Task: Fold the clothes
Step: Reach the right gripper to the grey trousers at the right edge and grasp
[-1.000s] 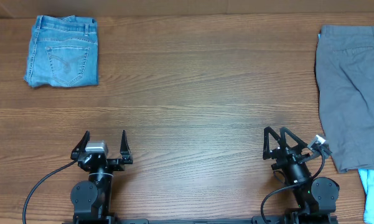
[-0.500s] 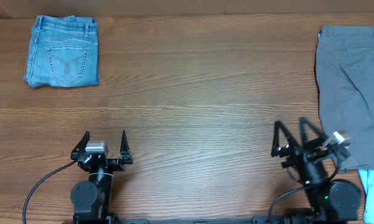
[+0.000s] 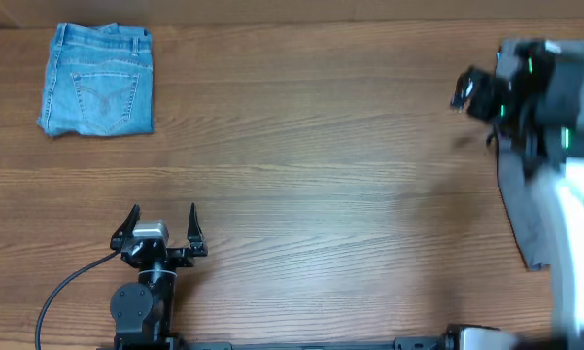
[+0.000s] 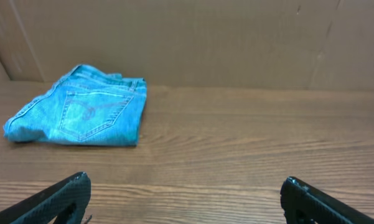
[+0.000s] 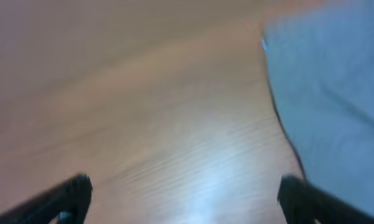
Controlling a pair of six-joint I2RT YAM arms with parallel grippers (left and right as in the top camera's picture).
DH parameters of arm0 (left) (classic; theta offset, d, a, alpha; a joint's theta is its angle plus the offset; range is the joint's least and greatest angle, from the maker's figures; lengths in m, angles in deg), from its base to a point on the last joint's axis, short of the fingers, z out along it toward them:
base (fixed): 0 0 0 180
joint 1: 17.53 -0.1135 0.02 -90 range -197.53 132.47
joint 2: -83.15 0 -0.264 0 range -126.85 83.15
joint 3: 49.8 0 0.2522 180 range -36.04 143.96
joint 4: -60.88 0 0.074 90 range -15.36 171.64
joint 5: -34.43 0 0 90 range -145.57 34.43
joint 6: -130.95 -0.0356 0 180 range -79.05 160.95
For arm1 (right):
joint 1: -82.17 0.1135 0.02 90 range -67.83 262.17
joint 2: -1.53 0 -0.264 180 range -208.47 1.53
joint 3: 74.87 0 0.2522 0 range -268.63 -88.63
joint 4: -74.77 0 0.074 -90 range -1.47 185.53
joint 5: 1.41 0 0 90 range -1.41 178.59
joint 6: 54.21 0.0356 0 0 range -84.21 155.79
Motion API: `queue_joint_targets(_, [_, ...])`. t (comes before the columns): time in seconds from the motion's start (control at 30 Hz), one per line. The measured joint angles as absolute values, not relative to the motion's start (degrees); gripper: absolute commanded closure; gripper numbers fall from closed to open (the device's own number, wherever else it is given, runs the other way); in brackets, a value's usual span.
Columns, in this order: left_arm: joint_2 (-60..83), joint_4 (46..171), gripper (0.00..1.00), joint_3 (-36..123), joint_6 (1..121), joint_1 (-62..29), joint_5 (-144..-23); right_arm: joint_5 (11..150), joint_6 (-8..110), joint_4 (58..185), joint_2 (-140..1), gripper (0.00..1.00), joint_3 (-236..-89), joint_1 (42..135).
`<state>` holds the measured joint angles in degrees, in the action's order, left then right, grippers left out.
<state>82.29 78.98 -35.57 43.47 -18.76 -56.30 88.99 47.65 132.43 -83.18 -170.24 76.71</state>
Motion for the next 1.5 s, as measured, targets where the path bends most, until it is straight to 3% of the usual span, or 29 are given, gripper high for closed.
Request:
queue_joint_targets(0.17, [82.36, 79.0, 0.0, -35.57, 43.45, -18.76, -56.35, 89.82, 44.85, 135.25, -102.5, 0.0, -186.28, 75.21])
queue_joint_targets(0.63, [82.36, 79.02, 0.0, -35.57, 43.47, -18.76, -56.32, 105.6, 37.94, 110.68, -127.02, 0.02, -188.29, 71.08])
queue_joint_targets(1.23, [82.36, 79.0, 0.0, -35.57, 43.47, -18.76, -56.32, 109.34, 34.33, 95.73, -137.84, 0.15, -188.47, 68.8])
queue_joint_targets(1.33, [82.36, 79.0, 0.0, -35.57, 43.47, -18.76, -56.32, 110.04, 34.25, 95.53, -138.22, 0.21, -188.82, 68.65])
queue_joint_targets(1.4, [82.36, 79.0, 0.0, -35.57, 43.47, -18.76, -56.32, 110.23, 34.25, 95.51, -138.26, 0.3, -188.86, 68.58])
queue_joint_targets(1.5, [82.36, 79.0, 0.0, -35.57, 43.45, -18.76, -56.32, 110.65, 34.2, 95.49, -138.37, 0.57, -188.86, 68.43])
